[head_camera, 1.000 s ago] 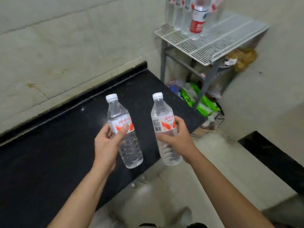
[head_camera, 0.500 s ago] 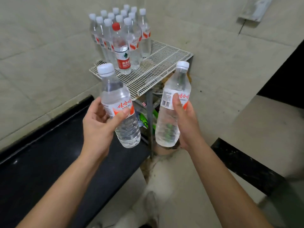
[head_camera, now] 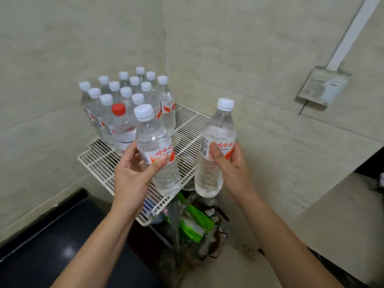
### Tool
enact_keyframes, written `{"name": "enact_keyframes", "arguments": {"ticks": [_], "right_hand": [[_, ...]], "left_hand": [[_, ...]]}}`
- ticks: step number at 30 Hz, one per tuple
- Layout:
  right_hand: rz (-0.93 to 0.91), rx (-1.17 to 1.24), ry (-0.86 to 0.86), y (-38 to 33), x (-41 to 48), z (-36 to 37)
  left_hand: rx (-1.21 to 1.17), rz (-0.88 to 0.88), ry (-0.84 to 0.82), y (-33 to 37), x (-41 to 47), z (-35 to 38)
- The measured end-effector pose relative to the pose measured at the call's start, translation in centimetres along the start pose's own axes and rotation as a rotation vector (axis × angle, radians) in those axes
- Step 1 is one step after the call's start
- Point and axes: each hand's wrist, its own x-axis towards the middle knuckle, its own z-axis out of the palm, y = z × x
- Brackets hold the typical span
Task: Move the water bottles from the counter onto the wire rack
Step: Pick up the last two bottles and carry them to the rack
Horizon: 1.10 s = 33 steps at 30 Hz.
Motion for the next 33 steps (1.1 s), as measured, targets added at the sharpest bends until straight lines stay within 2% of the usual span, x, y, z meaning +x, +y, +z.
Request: {"name": "enact_keyframes", "arguments": {"ticks": [6,17,23,29,31,33], "right_hand": [[-0.019,-0.038,-0.123,1.7,7.1,1.1],[0.031,-0.225,-0.619,7.4,18.8,-0.3],[-0.066,-0.19,-0.816,7.3,23.4,-1.5],[-0.207,-0.113,-0.906,4.7,24.4,0.0],[-0.321,-0.181,-0.854,3.6,24.5,0.1],[-0.444,-0.266,-0.814,2.9,25.0,-0.1]], "left_hand": [[0.064,-0.025,0.004,-3.4,4.4,1.6],[0.415,-0.085,0.203,-7.0,8.2,5.1],[0.648,-0.056,0.268,-6.7,9.0,7.3],[0.829,0.12,0.466,-3.1,9.0,9.8],[0.91,0.134,0.451,-1.9,9.5,9.6],[1.036,0.159,0.332,-0.8,9.7,9.1]]}}
